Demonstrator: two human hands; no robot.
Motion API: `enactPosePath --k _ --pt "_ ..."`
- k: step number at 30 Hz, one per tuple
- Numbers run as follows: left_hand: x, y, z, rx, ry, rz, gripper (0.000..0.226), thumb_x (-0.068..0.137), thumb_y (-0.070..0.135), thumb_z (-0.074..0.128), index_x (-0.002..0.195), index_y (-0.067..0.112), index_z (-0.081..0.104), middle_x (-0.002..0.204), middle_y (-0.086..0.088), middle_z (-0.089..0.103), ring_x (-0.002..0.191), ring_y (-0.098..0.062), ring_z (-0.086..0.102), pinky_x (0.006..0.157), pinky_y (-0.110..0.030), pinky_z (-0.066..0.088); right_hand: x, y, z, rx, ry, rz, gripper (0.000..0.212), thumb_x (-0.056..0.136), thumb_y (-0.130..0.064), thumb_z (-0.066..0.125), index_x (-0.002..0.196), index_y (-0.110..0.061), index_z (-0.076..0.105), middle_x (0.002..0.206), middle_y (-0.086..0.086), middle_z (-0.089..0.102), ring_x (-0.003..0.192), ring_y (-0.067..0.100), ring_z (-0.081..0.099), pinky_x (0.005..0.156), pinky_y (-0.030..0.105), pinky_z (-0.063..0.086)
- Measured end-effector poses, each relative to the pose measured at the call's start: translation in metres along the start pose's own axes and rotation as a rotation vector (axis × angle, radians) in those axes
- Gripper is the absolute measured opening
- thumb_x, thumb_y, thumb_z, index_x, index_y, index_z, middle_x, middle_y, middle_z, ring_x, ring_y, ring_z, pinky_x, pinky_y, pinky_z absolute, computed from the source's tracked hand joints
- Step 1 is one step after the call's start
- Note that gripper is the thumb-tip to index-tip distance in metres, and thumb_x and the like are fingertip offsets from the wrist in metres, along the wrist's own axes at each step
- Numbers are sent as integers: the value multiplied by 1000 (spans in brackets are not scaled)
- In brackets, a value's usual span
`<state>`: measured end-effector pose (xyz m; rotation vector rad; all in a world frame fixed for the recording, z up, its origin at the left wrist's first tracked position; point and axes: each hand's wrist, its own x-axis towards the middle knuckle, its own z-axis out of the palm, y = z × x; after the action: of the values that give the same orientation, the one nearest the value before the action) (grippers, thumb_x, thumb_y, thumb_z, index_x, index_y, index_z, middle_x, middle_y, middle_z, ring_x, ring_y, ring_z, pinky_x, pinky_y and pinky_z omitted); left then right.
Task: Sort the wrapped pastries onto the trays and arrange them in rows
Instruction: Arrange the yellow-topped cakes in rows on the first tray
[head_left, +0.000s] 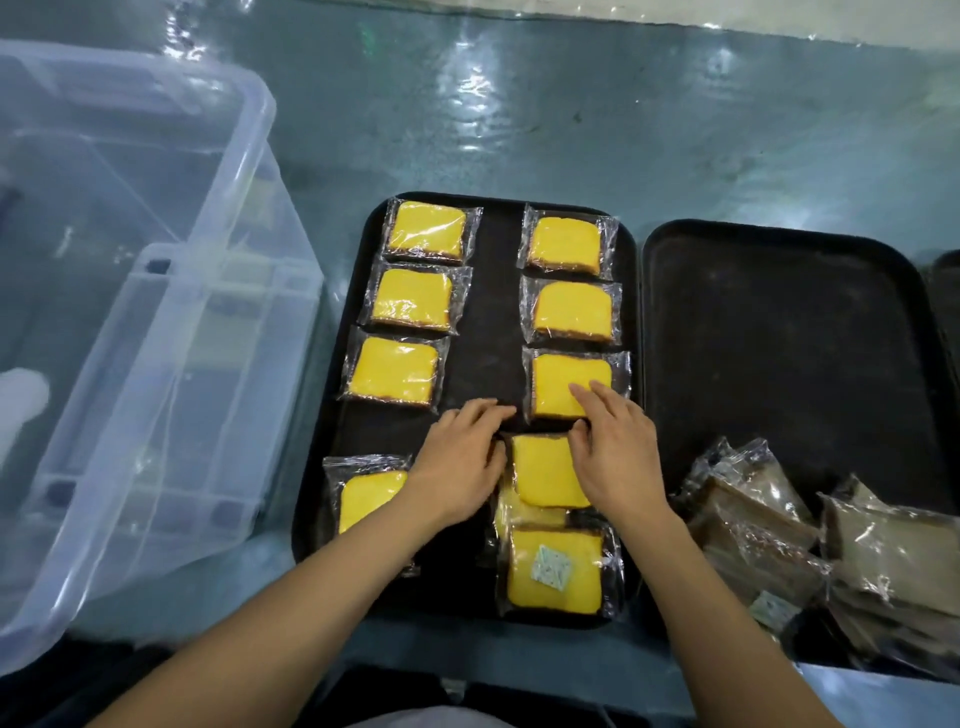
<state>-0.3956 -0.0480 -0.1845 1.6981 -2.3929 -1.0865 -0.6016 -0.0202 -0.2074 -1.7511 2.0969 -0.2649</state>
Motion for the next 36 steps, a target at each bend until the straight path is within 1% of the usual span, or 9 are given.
enactPosePath --k 5,8,10,16,18,22,26,30,36 --pt "-83 -66 -3 145 262 -146 42 89 15 61 129 24 57 127 -1 52 106 -27 51 94 -43 48 -17 -43 14 49 -3 -172 39 96 -21 54 135 -22 61 139 -1 58 127 26 50 110 44 38" --pt "-133 -96 13 140 261 -255 41 78 15 73 115 26 59 117 -3 54 89 -31 55 77 -45 54 -35 -78 32 37 -83 -318 39 95 -21 60 134 -21 63 135 -2 60 123 23 52 109 40 38" --pt "-156 -106 28 157 214 -255 42 76 18 76 114 27 60 124 -2 52 88 -32 58 71 -44 56 -39 -95 44 -3 -120 -427 41 91 -22 63 132 -22 64 133 -2 62 123 23 55 110 41 39" --pt "-174 -102 43 282 177 -191 46 85 38 51 130 27 59 145 -1 52 112 -28 56 91 -41 52 -33 -124 67 -73 -361 -746 59 93 -19 56 151 -25 46 159 -1 42 149 21 35 126 40 10" --pt "-173 -102 41 335 171 -186 48 87 41 48 132 27 57 147 2 51 120 -30 54 96 -43 49 -34 -126 71 -139 -373 -753 60 94 -22 54 154 -24 43 159 -1 42 150 21 33 128 42 6" --pt "-159 -111 32 413 196 -207 55 91 44 45 139 20 55 156 -2 42 137 -37 43 106 -50 40 -48 -118 74 -264 -190 -679 58 81 -27 69 138 -17 61 126 1 69 124 26 60 119 49 18" --pt "-131 -113 22 434 231 -209 58 94 45 44 146 19 48 162 -10 30 144 -38 33 113 -53 34 -78 -112 75 -348 -141 -607 64 76 -32 75 134 -7 64 108 7 71 108 28 64 115 51 25" --pt "-105 -114 16 448 207 -227 62 97 43 35 153 16 38 164 -8 27 146 -37 32 113 -52 34 -85 -118 84 -370 -146 -577 73 76 -36 76 140 -5 59 118 9 69 118 27 62 116 53 36" --pt "-85 -124 8 427 186 -241 68 87 25 71 148 13 45 159 -9 37 136 -39 46 106 -55 41 -73 -130 82 -334 -178 -528 67 83 -36 70 143 -10 57 124 7 67 123 26 59 119 52 33"
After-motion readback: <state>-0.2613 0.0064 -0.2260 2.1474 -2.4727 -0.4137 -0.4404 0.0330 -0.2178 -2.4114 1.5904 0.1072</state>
